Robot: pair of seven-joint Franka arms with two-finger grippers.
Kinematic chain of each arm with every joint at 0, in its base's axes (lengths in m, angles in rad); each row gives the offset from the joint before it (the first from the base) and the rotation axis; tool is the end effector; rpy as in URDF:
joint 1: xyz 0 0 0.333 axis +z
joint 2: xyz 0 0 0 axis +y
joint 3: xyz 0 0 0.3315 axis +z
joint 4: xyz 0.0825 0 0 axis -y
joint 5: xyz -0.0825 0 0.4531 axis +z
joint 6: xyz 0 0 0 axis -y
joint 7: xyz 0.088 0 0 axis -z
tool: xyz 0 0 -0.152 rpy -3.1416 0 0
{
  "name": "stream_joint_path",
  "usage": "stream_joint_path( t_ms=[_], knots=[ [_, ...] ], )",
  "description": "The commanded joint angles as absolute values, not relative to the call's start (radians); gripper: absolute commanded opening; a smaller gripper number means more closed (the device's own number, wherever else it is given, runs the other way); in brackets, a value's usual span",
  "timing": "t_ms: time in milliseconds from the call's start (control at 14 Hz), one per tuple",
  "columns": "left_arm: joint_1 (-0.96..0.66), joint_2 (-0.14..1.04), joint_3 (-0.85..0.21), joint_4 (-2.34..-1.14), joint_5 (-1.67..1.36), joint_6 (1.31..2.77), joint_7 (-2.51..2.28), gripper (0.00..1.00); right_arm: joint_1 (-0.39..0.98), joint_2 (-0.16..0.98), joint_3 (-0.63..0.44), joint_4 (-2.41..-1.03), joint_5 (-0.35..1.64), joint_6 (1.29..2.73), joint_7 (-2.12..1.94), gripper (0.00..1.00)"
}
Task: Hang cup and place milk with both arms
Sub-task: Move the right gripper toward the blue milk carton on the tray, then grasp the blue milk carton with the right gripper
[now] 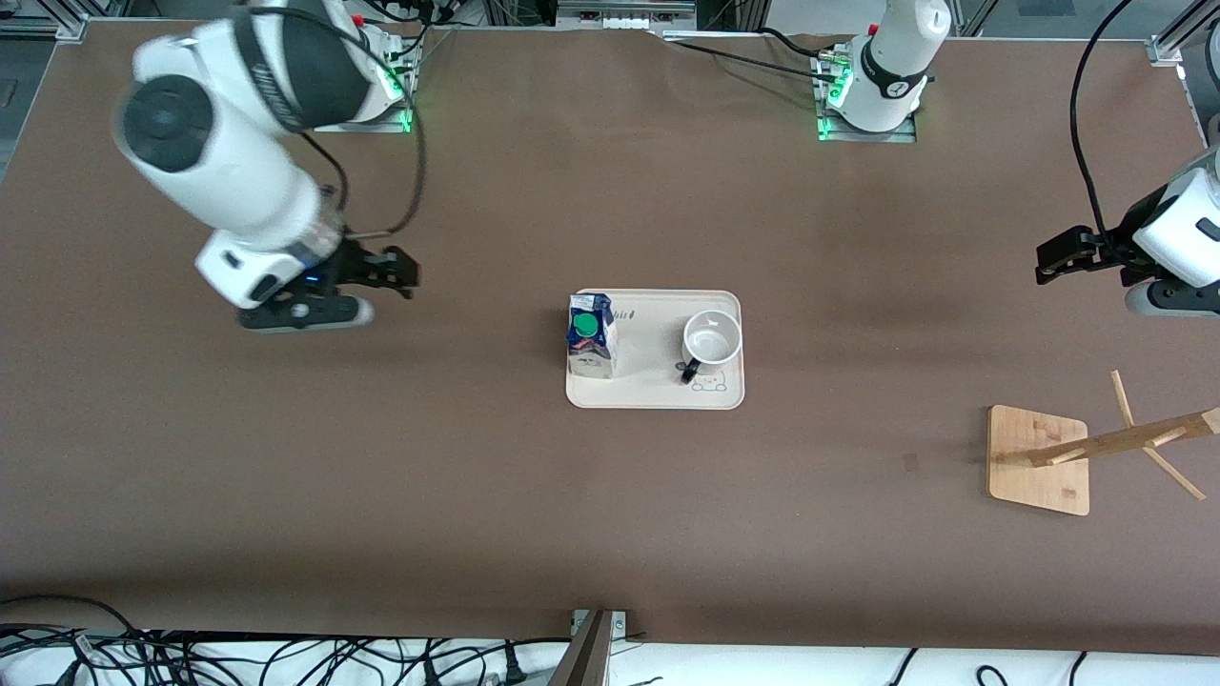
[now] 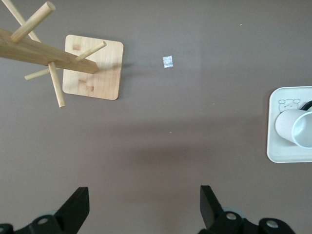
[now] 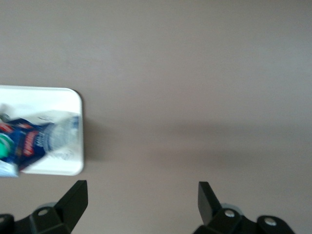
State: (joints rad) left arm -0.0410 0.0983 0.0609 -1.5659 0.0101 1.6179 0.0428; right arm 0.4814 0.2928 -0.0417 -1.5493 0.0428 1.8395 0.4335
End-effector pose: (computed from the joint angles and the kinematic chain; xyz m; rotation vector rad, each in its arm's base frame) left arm 0.6542 0.0131 0.5389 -3.1259 0.0371 0.0729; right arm 0.6490 0.3139 0.4326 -3.1160 0.0054 0.0225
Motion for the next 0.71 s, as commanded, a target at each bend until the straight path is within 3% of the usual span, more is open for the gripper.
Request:
stream_joint_path(
  t_ms=[0,214,643],
  knots=[
    [-0.002,0.092,0.069,-1.528,-0.093,1.611,0.054,1.0,0.576,0.475,-0.046,-1.335,0.054,1.824,0.642,1.0],
    [0.025,0.089,0.066,-1.516,-0.126,1.608,0.052,1.0,0.667,0.552,-0.046,-1.304,0.095,1.955,0.823,1.0],
    [0.041,0.144,0.06,-1.509,-0.111,1.608,0.051,1.0,0.741,0.626,-0.046,-1.308,0.095,2.02,0.956,1.0]
  ],
)
